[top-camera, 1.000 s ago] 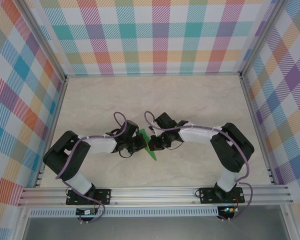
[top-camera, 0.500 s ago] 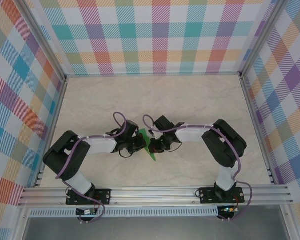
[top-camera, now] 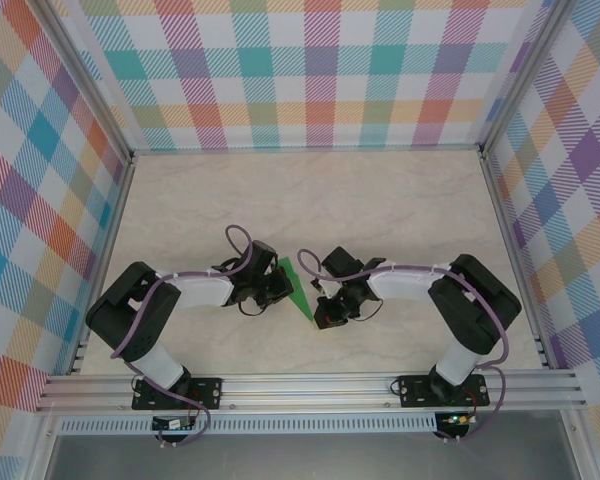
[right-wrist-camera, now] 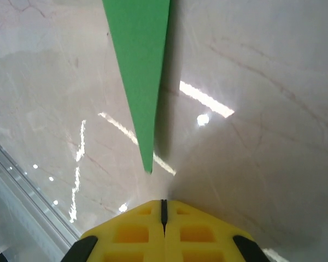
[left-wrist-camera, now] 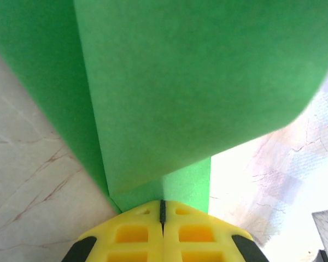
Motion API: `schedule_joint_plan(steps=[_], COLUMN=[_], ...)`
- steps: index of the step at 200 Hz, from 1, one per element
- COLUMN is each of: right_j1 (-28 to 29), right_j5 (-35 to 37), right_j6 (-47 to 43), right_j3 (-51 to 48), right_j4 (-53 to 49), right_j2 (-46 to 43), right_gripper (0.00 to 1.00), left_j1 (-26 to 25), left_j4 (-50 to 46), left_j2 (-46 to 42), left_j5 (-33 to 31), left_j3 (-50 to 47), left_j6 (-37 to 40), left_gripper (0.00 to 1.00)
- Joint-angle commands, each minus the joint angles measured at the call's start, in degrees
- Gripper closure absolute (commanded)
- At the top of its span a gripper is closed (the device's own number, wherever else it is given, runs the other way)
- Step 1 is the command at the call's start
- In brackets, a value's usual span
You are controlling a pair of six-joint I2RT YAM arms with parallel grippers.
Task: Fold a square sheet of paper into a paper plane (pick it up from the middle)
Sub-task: Fold the wing for the fifth time at the center of the table.
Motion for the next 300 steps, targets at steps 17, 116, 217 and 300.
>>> schedule_joint_plan(steps=[17, 116, 217, 300], right_j1=[0.40, 0.20, -0.94, -0.96], right_j5=[0.81, 5.21, 6.75, 6.49], right_j6=[1.73, 4.35, 0.18, -0.04], right_j3=[6.48, 10.78, 7.04, 7.44], right_j4=[2.12, 6.11, 0.50, -0.20], right_j2=[-1.57, 11.46, 14.17, 14.71], right_gripper=[1.00, 1.00, 1.00, 1.00], left_j1=[-0.29, 0.02, 6.86, 7.88], left_j4=[-6.57, -5.65, -10.95, -8.49], left_j2=[2.02, 1.07, -0.24, 3.33], left_j5=[-4.09, -2.34, 4.25, 2.82], left_j3=[-2.33, -1.13, 8.41, 7.86], left_j6=[0.92, 0.37, 25.65, 25.71], left_gripper=[1.00, 1.00, 0.87, 0.88])
